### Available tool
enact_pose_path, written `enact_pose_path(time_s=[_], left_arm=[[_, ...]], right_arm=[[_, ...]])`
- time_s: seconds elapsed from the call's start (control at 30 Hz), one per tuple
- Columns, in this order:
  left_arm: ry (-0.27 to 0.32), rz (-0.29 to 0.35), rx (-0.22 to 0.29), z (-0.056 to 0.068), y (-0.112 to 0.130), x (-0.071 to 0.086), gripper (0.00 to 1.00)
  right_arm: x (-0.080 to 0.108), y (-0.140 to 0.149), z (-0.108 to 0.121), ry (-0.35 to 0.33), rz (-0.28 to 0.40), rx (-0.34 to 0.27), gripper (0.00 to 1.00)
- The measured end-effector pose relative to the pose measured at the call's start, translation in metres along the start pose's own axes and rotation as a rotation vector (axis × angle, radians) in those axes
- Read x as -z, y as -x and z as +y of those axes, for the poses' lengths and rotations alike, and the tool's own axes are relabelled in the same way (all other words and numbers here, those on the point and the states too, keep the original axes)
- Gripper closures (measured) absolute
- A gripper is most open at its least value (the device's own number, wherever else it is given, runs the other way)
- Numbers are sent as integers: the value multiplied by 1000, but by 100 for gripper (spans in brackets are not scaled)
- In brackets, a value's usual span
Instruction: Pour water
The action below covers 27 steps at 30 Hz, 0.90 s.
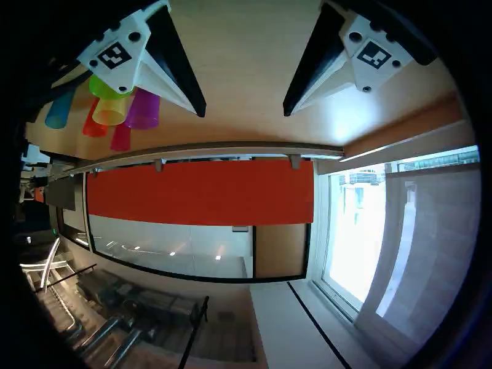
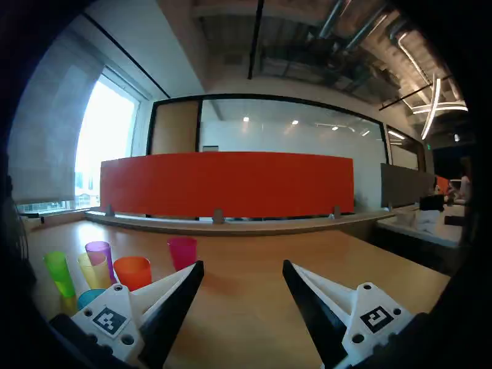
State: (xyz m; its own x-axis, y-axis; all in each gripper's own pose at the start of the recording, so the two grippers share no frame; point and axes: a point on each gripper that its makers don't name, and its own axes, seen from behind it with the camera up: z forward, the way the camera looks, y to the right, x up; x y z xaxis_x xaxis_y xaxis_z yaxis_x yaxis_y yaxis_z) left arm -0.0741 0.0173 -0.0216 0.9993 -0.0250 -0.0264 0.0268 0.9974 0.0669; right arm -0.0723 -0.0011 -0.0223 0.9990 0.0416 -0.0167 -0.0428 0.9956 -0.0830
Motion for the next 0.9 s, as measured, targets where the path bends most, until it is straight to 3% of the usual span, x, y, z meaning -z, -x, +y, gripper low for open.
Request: enact_pose_path(time_s=[0.9], left_arm=[[0,0,0,0,0,0,7]], right_arm=[[0,1,-4,-17,-3,0,0]])
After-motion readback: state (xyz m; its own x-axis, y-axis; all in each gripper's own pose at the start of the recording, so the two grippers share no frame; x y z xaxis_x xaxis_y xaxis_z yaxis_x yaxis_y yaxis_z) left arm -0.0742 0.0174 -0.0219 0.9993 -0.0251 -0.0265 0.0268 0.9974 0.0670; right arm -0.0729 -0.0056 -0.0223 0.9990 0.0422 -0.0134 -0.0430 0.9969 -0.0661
